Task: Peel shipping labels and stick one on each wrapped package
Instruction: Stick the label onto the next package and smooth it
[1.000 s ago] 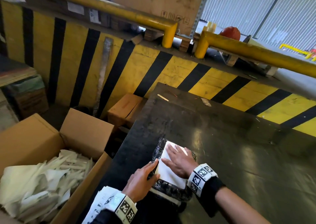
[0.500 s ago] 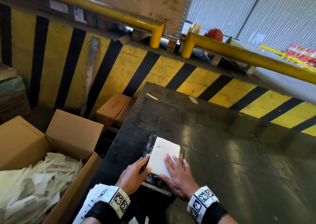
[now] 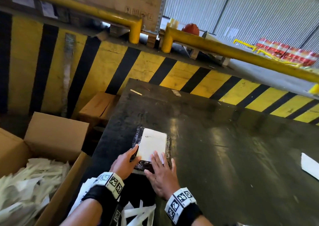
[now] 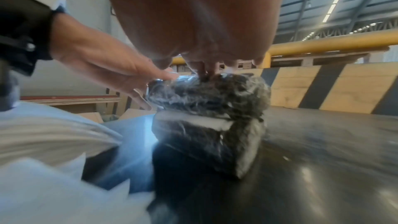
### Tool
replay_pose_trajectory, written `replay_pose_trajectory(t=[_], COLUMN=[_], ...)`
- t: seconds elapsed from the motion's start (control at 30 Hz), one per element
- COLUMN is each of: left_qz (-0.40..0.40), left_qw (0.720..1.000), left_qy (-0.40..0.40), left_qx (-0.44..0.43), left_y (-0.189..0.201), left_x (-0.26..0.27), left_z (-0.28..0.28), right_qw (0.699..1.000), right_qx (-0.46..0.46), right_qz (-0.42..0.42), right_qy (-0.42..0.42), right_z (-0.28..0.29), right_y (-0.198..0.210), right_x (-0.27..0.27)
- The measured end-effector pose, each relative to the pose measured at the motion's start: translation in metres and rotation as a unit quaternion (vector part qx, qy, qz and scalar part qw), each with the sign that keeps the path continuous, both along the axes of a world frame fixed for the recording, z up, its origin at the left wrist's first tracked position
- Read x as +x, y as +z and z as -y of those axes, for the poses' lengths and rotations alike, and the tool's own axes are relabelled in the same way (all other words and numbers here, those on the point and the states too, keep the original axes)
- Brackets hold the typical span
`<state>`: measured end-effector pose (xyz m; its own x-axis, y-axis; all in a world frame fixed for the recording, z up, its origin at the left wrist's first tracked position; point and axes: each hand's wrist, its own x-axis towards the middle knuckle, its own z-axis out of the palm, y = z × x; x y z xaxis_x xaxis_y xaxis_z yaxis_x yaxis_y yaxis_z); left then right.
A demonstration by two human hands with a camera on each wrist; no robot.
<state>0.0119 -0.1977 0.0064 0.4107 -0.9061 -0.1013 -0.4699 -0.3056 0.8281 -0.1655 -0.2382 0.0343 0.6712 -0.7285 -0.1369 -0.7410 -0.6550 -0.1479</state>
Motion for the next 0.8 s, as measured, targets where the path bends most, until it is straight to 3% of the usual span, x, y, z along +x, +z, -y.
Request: replay_pose_trajectory(t=[0.13, 0.3, 0.47, 0.6, 0.7, 0.8], left_qz=[0.003, 0.019, 0.034, 0.181, 0.318, 0.401], left_qw=[1.000, 0.999, 0.999, 0.982, 0.947, 0.899], left_qy=[0.001, 0.011, 0.004, -0.014, -0.025, -0.144], left_qx=[0.009, 0.025, 0.027, 0.047, -0.042, -0.097], left_y=[0.000, 0.002, 0.005, 0.009, 0.017, 0.020], left_x=[-0.002, -0.003, -0.001, -0.005, -0.017, -0.040], left_z=[0.000, 0.001, 0.000, -0.002, -0.005, -0.004], right_qw=[0.998, 0.996, 0.996, 0.994, 0.981, 0.979], right_qx=[-0.033, -0.046, -0.034, -0.057, -0.062, -0.047], right_qz=[0.007, 0.022, -0.035, 0.050, 0.146, 0.154], right_qy=[-0.046, -0.072, -0.079, -0.084, -0.111, -0.121], right_z=[-0.003, -0.014, -0.037, -0.025, -0.003, 0.025], right_y=[-0.006, -0.006, -0.015, -0.004, 0.008, 0.014], right_x=[-0.031, -0.016, -0.014, -0.036, -0.032, -0.016])
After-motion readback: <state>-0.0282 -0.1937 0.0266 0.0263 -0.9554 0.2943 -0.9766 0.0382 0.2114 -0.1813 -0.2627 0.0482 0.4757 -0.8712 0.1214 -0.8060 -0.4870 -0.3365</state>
